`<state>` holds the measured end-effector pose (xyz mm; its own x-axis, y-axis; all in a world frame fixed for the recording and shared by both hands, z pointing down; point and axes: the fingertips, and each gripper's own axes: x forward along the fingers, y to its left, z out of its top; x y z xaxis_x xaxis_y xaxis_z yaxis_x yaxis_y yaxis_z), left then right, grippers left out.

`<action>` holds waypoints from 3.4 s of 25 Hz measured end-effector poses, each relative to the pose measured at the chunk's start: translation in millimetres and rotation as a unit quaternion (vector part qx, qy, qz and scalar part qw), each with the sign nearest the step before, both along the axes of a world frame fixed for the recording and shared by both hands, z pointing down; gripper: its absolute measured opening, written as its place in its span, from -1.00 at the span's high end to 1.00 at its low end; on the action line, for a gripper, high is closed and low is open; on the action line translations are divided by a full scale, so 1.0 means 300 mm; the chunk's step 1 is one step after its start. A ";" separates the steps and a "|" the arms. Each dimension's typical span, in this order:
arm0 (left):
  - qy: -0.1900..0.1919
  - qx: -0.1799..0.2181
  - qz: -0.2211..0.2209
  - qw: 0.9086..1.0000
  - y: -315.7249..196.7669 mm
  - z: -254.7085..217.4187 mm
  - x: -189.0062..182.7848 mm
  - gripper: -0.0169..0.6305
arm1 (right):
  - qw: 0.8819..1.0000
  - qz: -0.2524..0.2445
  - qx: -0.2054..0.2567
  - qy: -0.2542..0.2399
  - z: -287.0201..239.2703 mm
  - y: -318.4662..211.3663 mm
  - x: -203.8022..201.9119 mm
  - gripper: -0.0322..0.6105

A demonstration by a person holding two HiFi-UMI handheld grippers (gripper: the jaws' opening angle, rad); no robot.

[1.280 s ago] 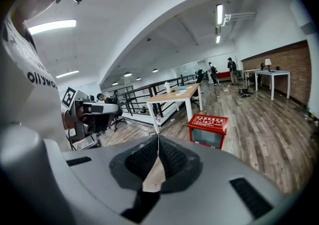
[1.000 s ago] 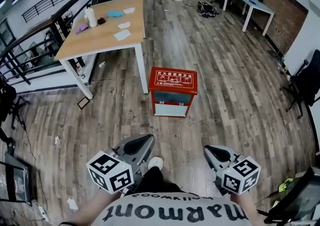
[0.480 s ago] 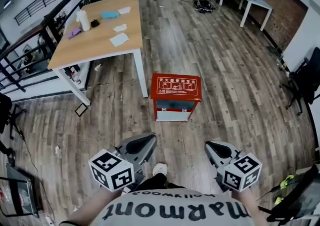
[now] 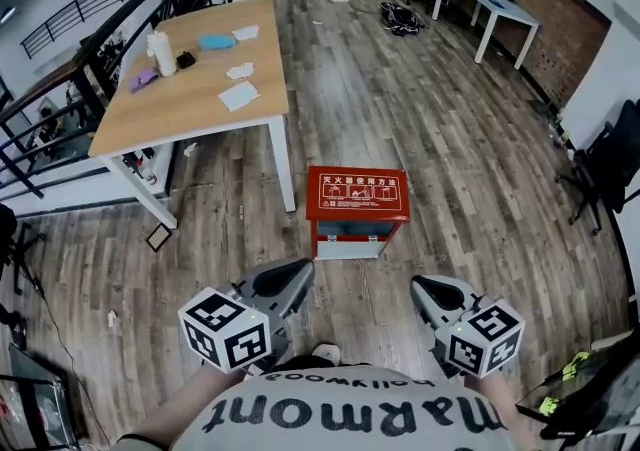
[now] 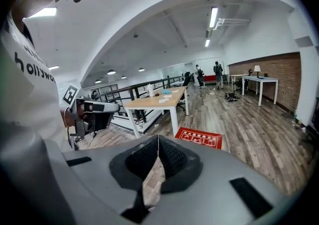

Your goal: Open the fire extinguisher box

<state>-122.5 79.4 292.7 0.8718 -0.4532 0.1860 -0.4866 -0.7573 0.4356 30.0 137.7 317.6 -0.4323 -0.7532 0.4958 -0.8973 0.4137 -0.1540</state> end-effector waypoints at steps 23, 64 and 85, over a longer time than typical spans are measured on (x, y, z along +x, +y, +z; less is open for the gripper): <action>-0.043 -0.008 -0.055 0.998 -0.189 0.027 0.090 0.93 | 0.997 -0.081 0.000 -0.016 0.043 -0.286 0.102 0.87; -0.065 -0.064 -0.192 0.977 -0.518 0.183 0.404 0.93 | 0.981 -0.183 -0.062 -0.005 0.244 -0.761 0.518 0.87; -0.083 -0.088 -0.106 0.987 -0.773 0.205 0.051 0.93 | 0.987 -0.114 -0.114 -0.030 0.345 -0.911 0.092 0.87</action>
